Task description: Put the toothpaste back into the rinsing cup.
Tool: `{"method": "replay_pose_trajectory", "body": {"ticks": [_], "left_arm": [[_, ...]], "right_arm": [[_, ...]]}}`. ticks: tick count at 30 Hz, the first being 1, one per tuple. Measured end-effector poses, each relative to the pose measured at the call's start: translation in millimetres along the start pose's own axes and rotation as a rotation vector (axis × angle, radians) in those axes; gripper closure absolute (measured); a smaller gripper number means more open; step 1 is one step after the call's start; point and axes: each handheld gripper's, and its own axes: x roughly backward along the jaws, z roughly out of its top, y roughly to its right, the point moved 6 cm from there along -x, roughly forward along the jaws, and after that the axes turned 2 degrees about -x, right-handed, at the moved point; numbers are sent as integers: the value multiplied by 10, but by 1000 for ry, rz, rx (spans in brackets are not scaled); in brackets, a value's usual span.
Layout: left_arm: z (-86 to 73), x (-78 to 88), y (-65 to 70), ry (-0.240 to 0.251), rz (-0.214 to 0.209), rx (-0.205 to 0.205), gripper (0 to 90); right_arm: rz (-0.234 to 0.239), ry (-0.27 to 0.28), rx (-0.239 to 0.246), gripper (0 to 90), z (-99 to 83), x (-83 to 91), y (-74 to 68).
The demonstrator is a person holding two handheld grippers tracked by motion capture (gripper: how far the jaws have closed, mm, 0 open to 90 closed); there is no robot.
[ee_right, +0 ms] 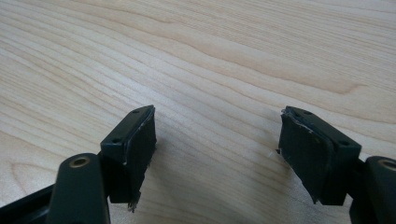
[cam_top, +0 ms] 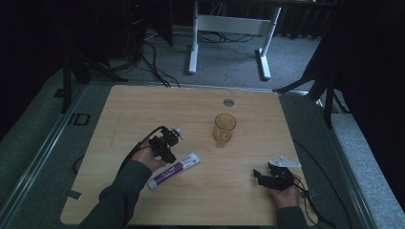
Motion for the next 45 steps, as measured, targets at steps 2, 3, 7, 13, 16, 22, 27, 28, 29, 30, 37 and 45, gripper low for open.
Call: {"method": "replay_pose_trajectory", "body": {"ticks": [2,3,7,13,16,22,27,28,29,30,37,45], "left_arm": [[0,-10,9,-7,-8,0,612],[0,-14,10,-9,-13,-2,612],[6,-25,24,-17,-36,-2,612],[12,-63,56,-43,-59,-12,612],[15,-80,65,-52,-66,-4,612],[17,-104,81,-68,-78,-15,613],[21,-119,106,-79,-89,-20,623],[23,-123,109,-79,-89,-20,625],[24,-127,112,-80,-91,-21,625],[25,-132,116,-80,-94,-18,626],[19,-139,121,-96,-109,-15,631],[13,-170,139,-120,-115,-20,622]], "right_arm": [[0,0,0,274,0,0,0],[0,0,-1,274,0,0,0],[0,0,0,274,0,0,0],[0,0,0,274,0,0,0],[0,0,-1,274,0,0,0],[0,0,0,274,0,0,0],[0,0,0,274,0,0,0],[0,0,-1,274,0,0,-1],[0,0,-1,274,0,0,-1],[0,0,-1,274,0,0,-1],[0,0,0,274,0,0,0],[0,0,0,274,0,0,0]]}}
